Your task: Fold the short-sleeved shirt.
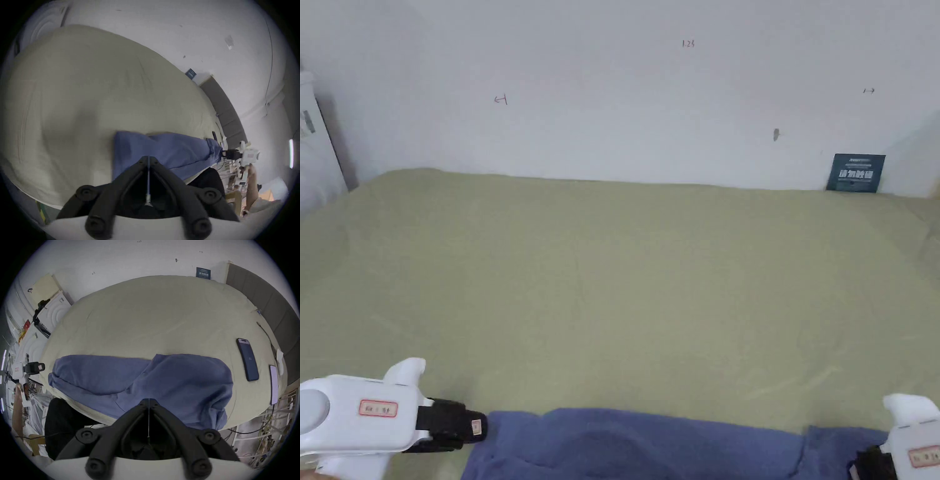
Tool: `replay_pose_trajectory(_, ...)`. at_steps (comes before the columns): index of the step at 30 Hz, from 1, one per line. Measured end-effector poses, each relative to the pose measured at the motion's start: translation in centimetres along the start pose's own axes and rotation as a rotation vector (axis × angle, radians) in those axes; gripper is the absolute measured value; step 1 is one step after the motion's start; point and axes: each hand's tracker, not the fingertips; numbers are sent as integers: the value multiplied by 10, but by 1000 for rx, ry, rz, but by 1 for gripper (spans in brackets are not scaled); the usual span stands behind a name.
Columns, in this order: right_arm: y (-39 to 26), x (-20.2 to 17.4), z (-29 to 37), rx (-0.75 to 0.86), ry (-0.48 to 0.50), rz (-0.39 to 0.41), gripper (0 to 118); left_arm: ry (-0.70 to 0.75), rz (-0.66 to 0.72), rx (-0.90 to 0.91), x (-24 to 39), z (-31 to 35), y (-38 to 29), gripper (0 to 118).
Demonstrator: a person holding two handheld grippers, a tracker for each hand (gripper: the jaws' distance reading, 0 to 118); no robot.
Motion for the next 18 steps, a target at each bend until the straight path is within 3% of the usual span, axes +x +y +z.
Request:
replay_pose_trajectory(1, -1, 0, -1, 2, 11, -2, 0, -57, 21, -24, -9, 1, -2, 37)
replay_pose_trajectory(3, -2, -2, -5, 1, 9, 2, 0, -121, 93, -69, -21, -7, -11, 114)
replay_pose_trajectory(6, 0, -7, -9, -16, -8, 21, 0, -175, 131, -55, -30, -16, -26, 118)
replay_pose_trajectory(9, 2, -14, -9, -20, 11, 17, 0, -152, 256, -120, -48, -43, -40, 118)
replay_pose_trajectory(11, 4, -15, -10, -19, 25, 14, 0, -197, 228, -6, -40, -40, -48, 118)
replay_pose_trajectory(14, 5, -20, -11, -15, 27, 17, 0, -247, 270, 25, -65, -54, -42, 118)
replay_pose_trajectory(17, 5, -21, -11, -17, 38, 18, 0, -311, 342, 65, -63, -49, -52, 113)
replay_pose_trajectory(18, 5, -21, -12, -18, 41, 19, 0, -339, 368, 81, -66, -49, -54, 100)
